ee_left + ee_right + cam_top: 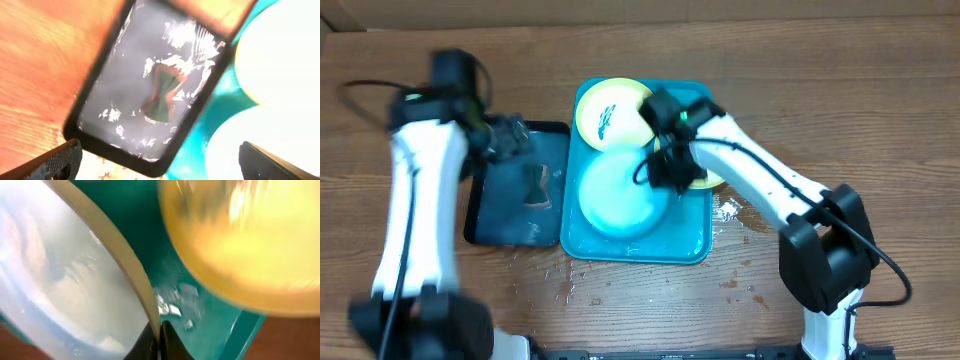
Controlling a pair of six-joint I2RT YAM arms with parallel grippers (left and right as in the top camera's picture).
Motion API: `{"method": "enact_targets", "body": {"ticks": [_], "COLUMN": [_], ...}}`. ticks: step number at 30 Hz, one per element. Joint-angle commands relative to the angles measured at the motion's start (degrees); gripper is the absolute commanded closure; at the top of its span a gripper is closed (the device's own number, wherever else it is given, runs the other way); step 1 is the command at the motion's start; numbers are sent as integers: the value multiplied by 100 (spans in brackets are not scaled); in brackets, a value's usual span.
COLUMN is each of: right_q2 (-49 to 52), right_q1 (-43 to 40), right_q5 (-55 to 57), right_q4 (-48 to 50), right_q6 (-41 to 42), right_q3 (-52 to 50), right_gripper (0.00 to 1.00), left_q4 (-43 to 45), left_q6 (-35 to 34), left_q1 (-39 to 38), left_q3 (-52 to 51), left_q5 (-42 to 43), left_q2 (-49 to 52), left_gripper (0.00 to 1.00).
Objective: Clean dirty plates on tray and stack at the side
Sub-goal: 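Lift the white plate with the right gripper and tilt it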
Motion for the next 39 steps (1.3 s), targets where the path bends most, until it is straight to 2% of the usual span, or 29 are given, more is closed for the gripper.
{"method": "enact_targets", "body": {"ticks": [1,8,10,13,23,39], "right_q2": [-122,-42,94,181,157,-129], "right_q1": [404,1279,1593,1832,2363,2494], "right_q5": [997,1698,1932,2256,3080,3261], "right_q4": [103,2155,2959,3493,3790,4153], "right_q6": [-798,-1665,-2286,-2898,-3829,-4218], "right_q3": [1176,1386,1368,1368,1373,1377], "right_gripper": [96,96,96,96,96,96], "left_q4": [-223,-372,-378,-428,-468,-463], "left_q6": [280,280,278,278,280,282], "left_q1": [35,33,33,33,33,33], "left_q3": [570,1137,1141,1141,1141,1139], "left_q5": [476,723,723,723,654,608], "left_q2": [-748,-1937,-2356,-2695,-3224,-3176], "left_gripper": [0,0,0,0,0,0]}}
